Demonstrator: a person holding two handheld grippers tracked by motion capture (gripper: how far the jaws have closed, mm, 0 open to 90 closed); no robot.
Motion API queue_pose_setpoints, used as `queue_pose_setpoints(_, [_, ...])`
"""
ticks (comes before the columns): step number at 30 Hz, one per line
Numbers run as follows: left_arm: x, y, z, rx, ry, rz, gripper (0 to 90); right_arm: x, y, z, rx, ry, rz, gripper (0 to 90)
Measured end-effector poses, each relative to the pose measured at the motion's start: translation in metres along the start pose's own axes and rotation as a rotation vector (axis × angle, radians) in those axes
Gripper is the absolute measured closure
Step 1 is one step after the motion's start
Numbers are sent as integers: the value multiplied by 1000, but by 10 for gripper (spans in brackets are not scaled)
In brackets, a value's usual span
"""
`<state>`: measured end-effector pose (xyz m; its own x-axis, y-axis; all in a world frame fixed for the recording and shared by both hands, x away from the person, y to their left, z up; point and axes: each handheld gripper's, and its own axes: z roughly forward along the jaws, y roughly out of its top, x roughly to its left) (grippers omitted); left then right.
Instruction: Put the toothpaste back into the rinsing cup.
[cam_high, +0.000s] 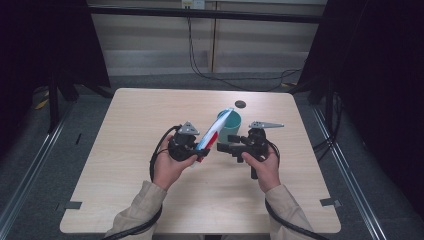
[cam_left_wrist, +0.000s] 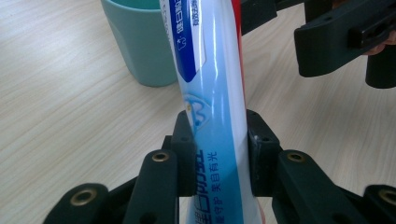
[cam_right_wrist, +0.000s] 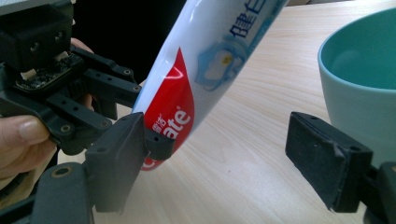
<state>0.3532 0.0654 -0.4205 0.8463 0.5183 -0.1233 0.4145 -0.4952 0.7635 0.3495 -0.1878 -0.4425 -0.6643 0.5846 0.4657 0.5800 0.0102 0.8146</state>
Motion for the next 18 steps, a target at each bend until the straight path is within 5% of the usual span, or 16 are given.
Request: queue_pose_setpoints(18, [-7,2,7,-19,-17,7,699,-2,5,8,-52,49,92,226])
